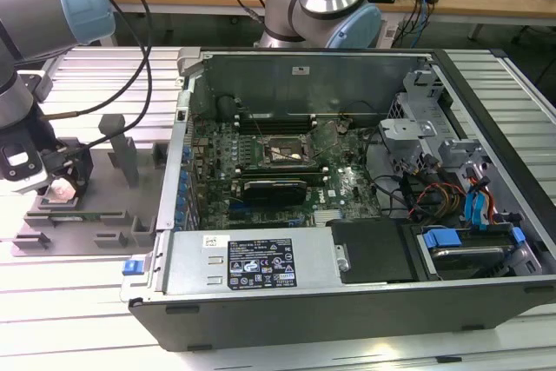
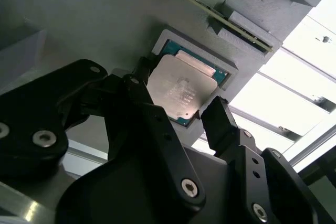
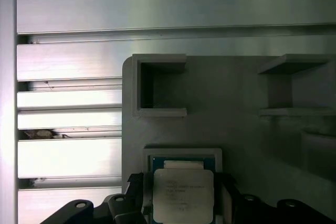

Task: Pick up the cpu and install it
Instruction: 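Pick up the cpu and move it towards the insertion slot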

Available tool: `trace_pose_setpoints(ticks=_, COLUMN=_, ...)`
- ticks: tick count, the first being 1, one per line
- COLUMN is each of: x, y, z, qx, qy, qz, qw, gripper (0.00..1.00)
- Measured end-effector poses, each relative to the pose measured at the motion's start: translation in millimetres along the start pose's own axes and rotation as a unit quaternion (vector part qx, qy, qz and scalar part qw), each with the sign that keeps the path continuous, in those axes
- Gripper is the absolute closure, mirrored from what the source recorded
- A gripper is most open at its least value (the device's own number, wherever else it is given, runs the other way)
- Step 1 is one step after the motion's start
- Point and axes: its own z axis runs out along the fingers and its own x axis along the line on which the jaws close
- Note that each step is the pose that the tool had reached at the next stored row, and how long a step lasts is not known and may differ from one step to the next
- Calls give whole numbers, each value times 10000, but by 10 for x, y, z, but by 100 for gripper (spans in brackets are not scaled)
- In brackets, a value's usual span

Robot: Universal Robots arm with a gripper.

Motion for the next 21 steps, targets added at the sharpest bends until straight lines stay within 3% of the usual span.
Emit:
trace_pose_setpoints(ticks=14, x=0, y=0, z=-4, qx=0, qy=-1, qz=0, qw=10000, gripper=34)
trace_pose_setpoints(ticks=15, x=0, y=0, z=-4, qx=0, qy=-1, qz=0, qw=10000, gripper=42)
trace_pose_setpoints(ticks=17, x=0, y=0, z=-4, qx=0, qy=0, qz=0, qw=10000, gripper=45)
trace_pose_setpoints(ticks=21, x=0, y=0, z=-5, qx=-1, qy=-1, qz=0, qw=10000, gripper=45)
